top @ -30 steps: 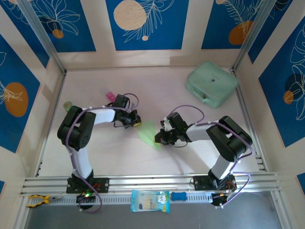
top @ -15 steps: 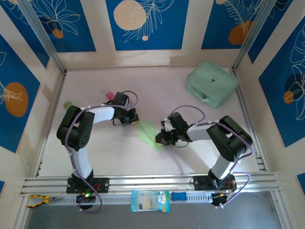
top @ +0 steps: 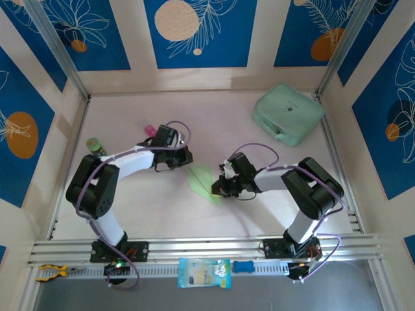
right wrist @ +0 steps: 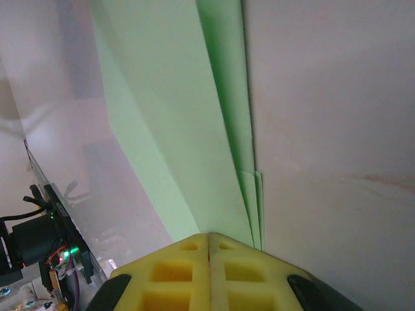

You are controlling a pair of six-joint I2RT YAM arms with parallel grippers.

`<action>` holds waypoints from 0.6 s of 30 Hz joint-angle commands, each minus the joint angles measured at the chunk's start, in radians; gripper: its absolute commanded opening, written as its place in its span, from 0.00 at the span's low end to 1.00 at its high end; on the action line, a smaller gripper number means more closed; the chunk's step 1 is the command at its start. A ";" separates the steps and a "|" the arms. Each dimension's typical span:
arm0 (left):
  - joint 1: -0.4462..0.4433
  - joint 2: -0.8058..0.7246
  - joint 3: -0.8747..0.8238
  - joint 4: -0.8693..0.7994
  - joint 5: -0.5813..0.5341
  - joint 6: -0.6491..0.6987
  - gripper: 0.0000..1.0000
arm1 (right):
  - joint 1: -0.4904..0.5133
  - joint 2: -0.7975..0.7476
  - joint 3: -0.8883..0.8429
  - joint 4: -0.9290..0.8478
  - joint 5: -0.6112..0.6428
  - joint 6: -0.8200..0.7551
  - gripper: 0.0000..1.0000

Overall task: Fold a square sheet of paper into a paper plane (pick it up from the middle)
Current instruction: Fourth fold the wing at the center of the table.

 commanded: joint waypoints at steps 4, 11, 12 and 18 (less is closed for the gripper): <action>-0.083 0.079 -0.046 0.129 0.096 -0.066 0.08 | -0.002 0.022 -0.042 -0.165 0.056 -0.011 0.02; -0.077 0.182 -0.019 0.035 0.026 -0.005 0.05 | 0.002 -0.036 0.012 -0.168 0.040 -0.010 0.02; -0.078 0.183 -0.031 0.045 0.029 -0.007 0.04 | 0.005 -0.053 0.026 -0.165 0.037 -0.010 0.02; -0.078 0.176 -0.068 0.061 0.025 -0.013 0.04 | 0.026 -0.051 0.112 -0.121 -0.003 -0.003 0.03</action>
